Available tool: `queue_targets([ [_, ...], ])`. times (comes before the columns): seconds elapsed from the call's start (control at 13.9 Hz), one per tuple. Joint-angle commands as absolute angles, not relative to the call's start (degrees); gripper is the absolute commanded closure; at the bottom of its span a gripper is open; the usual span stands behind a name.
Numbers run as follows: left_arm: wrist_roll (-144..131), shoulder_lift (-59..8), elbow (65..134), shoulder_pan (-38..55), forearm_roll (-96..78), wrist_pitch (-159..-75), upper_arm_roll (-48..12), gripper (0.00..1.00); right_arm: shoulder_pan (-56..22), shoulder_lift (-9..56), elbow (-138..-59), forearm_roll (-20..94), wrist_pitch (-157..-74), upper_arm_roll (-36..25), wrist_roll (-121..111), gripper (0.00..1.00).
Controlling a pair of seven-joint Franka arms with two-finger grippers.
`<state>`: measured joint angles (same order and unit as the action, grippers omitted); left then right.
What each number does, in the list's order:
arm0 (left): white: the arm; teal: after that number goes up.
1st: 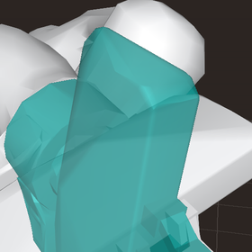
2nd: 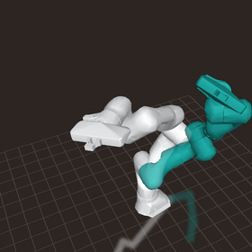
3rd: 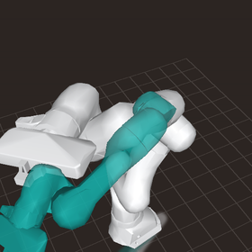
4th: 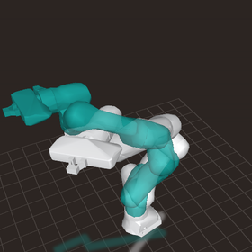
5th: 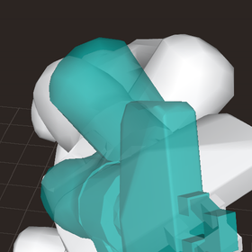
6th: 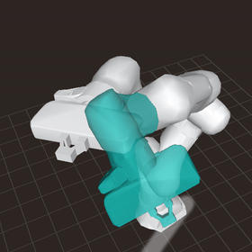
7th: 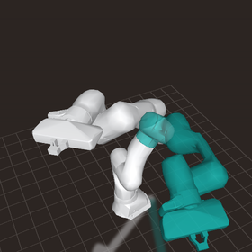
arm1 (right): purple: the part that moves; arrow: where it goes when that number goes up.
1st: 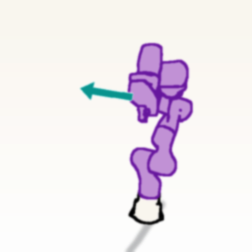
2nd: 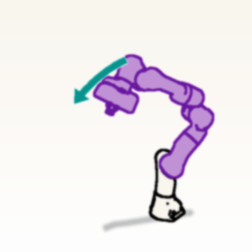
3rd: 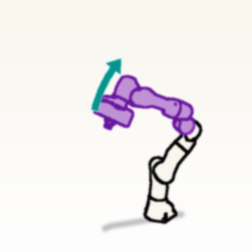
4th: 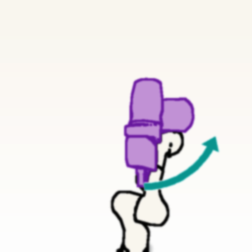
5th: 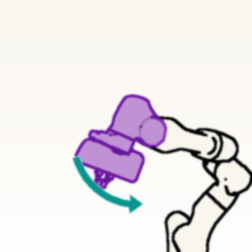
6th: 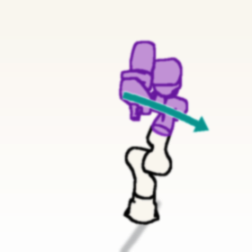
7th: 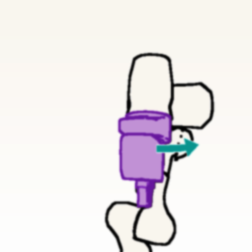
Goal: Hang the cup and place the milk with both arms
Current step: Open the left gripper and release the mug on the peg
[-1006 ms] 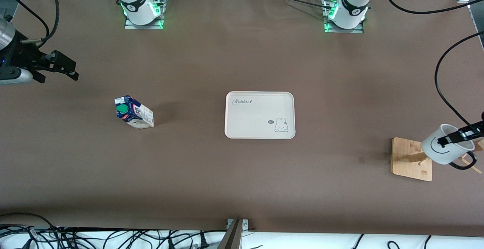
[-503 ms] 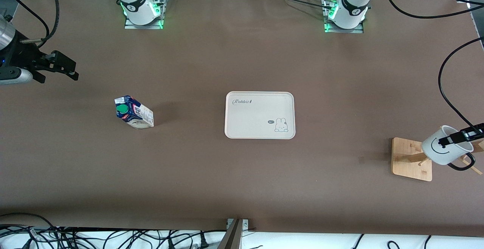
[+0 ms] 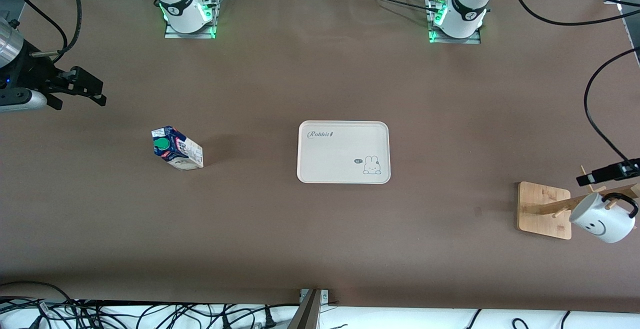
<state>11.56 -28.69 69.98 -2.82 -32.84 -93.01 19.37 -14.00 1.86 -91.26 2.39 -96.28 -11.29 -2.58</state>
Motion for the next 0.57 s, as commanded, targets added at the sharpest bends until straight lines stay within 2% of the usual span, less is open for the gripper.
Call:
queue_targets([
  [0.0,12.22,-23.48,70.75,-1.24,-26.57,-90.27,18.11,0.00,-14.33,2.29,-89.91,1.76,-95.89,-11.34,-2.46,0.00],
  [0.5,8.09,-13.81,70.58,8.60,-9.26,-79.90,17.75,0.00,-14.06,2.29,-89.91,1.93,-95.63,-11.60,-2.29,0.00],
])
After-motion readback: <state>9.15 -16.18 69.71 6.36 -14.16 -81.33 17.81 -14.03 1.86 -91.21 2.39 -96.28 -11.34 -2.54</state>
